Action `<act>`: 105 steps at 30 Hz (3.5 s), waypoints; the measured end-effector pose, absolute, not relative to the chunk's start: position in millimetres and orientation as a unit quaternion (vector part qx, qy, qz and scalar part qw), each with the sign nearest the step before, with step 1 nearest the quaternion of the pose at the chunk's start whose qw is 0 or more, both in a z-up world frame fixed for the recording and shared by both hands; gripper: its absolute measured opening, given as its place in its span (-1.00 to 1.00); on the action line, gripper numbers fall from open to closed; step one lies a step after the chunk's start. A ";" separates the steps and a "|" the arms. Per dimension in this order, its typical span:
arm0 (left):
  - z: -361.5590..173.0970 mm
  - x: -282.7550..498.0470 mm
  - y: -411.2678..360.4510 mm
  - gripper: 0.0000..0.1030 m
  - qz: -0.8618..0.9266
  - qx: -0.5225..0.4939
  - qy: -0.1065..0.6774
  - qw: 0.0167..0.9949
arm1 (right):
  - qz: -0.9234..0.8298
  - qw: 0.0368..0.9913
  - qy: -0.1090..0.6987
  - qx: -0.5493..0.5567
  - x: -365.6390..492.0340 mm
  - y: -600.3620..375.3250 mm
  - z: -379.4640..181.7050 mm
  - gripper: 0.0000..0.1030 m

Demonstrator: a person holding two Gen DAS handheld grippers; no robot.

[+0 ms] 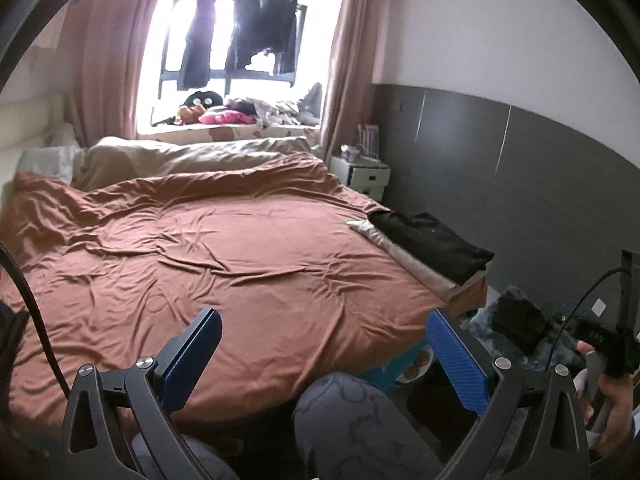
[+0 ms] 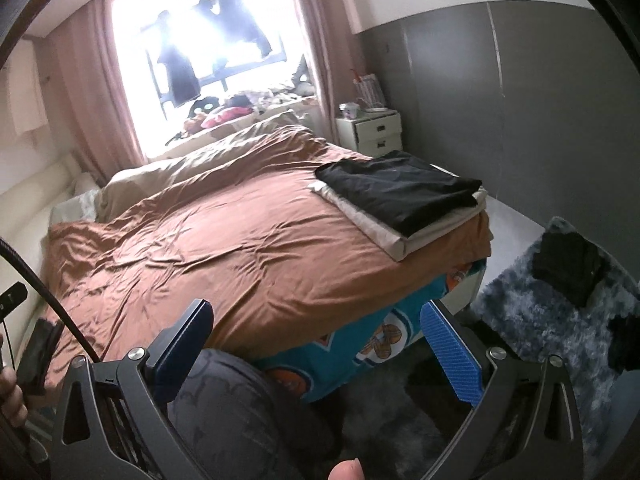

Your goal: Fold large clothes

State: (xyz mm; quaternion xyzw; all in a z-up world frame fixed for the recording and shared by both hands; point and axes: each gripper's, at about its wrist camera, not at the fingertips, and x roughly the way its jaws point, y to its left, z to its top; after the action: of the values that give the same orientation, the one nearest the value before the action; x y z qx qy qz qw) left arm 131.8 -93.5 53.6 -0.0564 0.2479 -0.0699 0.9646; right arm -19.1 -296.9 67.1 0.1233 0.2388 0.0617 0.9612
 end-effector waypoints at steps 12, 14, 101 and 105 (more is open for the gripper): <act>35.1 52.3 -74.2 0.99 -0.023 -0.071 0.220 0.973 | 0.088 0.961 0.237 0.115 -61.1 -281.9 47.1 1.00; 30.2 42.2 -72.0 0.99 -0.015 -0.073 0.220 0.973 | 0.084 0.960 0.239 0.116 -66.4 -278.0 45.3 1.00; 19.1 1.3 -62.8 0.99 0.005 -0.066 0.209 0.976 | 0.102 0.962 0.235 0.097 -79.4 -236.0 29.4 1.00; 19.8 0.6 -62.7 0.99 0.003 -0.065 0.207 0.976 | 0.107 0.962 0.232 0.099 -82.1 -238.0 30.5 1.00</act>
State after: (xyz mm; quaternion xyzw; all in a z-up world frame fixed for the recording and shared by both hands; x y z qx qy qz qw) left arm 0.6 -62.7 19.8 -0.0653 0.2069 0.0035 0.9762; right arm -82.1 -238.0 30.5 0.0988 0.2323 0.1067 0.9617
